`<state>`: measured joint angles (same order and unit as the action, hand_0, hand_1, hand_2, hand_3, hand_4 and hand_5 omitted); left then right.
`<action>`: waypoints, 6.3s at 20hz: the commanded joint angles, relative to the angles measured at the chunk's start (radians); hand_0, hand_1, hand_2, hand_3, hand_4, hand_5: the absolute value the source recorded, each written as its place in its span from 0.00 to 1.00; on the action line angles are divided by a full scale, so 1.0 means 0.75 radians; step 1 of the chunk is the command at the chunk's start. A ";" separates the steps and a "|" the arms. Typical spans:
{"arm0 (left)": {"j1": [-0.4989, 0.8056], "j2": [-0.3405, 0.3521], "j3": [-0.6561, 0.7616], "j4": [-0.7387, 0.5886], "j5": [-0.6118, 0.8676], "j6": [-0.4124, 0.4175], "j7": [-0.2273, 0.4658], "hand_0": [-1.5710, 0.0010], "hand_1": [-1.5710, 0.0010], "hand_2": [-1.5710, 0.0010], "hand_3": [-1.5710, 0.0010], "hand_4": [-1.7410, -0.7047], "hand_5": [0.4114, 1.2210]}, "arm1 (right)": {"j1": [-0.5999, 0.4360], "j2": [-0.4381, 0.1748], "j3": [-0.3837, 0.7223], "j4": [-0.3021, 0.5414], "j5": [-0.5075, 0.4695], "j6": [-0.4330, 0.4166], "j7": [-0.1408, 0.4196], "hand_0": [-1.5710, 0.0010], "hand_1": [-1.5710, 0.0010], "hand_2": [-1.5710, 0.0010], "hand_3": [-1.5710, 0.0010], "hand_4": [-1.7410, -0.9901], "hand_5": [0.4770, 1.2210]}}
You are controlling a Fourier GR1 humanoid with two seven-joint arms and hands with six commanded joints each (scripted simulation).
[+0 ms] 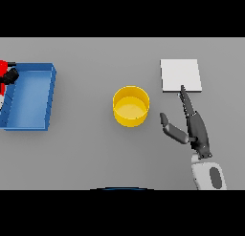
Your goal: Pick up the red beaker and tilt it to pour out 1 green nut into yellow bowl. Pick up the yellow bowl and place it on the metallic measuring scale.
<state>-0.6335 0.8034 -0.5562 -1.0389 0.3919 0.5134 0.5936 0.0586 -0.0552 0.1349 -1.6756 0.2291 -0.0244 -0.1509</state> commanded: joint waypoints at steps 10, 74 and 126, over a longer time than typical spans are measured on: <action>0.100 0.184 -0.083 -0.189 0.107 -0.405 -0.139 0.67 0.71 0.73 0.77 0.92 0.30 | 0.018 -0.015 0.002 0.002 0.010 0.001 -0.015 1.00 1.00 1.00 1.00 0.79 0.27; 0.111 0.138 -0.048 -0.161 0.079 -0.307 -0.332 1.00 1.00 1.00 1.00 0.99 0.35 | -1.004 -0.395 0.759 0.671 0.893 0.665 -0.103 0.03 0.03 0.16 0.17 0.02 0.98; 0.118 0.164 -0.059 -0.210 0.081 -0.299 -0.241 1.00 1.00 1.00 1.00 0.98 0.38 | -1.207 -0.538 0.290 1.356 0.827 0.473 -0.053 0.76 0.63 0.56 0.61 0.27 0.61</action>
<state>-0.5453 0.9265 -0.6005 -1.1962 0.4524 0.2891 0.4136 -0.8465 -0.4587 0.3527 -0.6588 0.8496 0.3305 -0.1901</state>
